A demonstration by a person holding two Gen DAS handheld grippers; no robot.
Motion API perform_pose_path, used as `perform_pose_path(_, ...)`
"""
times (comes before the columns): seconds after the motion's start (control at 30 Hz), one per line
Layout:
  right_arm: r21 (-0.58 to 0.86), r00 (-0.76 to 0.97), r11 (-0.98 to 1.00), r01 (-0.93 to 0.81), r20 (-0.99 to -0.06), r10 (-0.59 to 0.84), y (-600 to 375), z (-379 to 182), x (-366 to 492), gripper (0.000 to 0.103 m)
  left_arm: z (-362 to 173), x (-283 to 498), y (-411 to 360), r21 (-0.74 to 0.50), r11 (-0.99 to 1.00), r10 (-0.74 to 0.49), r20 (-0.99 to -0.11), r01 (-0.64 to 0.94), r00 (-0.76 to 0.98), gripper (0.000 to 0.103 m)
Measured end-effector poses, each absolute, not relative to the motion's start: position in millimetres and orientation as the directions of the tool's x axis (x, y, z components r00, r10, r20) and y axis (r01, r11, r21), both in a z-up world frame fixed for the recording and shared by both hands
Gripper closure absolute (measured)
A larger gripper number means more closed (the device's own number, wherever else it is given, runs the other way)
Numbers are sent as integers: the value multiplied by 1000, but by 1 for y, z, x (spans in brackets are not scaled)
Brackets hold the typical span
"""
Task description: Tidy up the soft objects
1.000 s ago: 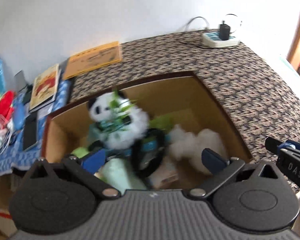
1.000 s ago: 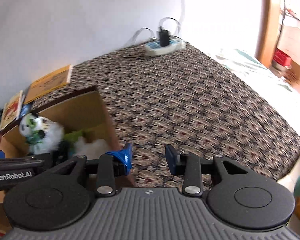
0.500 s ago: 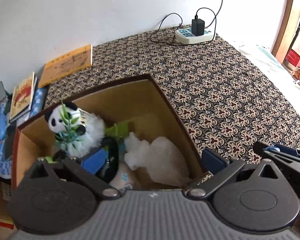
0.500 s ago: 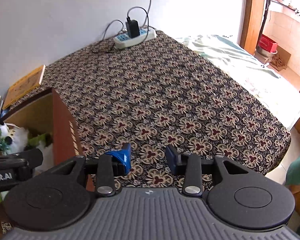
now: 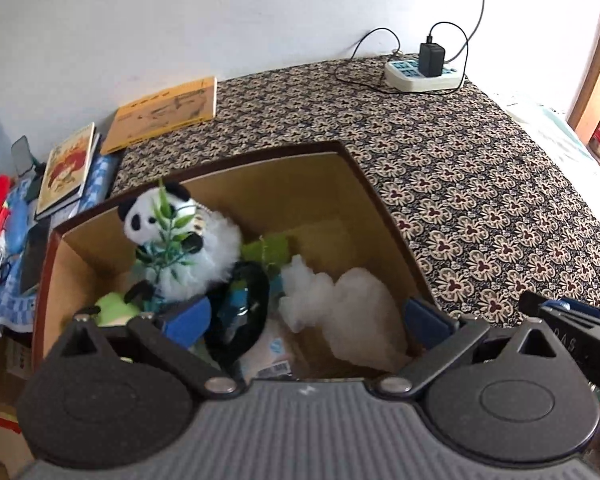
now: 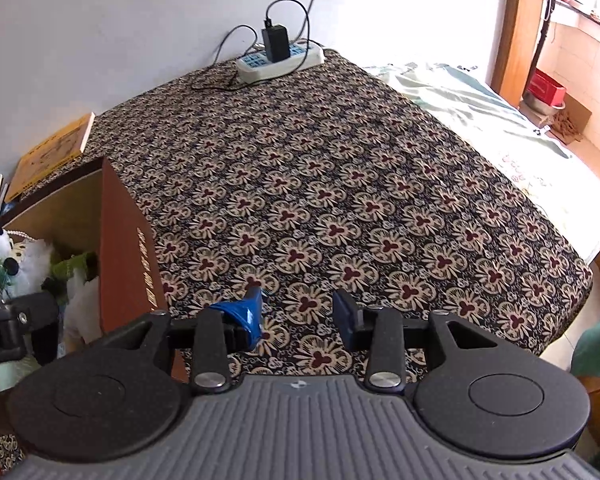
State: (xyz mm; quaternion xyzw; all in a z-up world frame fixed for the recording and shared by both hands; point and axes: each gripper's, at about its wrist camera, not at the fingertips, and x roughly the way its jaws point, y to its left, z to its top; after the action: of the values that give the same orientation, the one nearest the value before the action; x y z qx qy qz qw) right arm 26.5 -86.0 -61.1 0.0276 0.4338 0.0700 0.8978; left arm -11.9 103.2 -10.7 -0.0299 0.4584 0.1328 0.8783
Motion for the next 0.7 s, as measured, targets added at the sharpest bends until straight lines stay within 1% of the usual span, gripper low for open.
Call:
perform_pose_path(0.2, 95, 656, 986, -139, -737, 164, -71, -49, 21, 80, -8, -24, 119, 67, 953, 226, -804, -295, 550, 1)
perform_pose_path(0.43, 62, 694, 972, -225, -691, 204, -42, -39, 9, 80, -10, -43, 146, 46, 932, 245, -809, -359, 535, 1)
perform_pose_path(0.7, 53, 663, 934, -352, -690, 289, -3, -32, 5, 79, -9, -63, 175, 38, 895, 289, -810, -445, 510, 1)
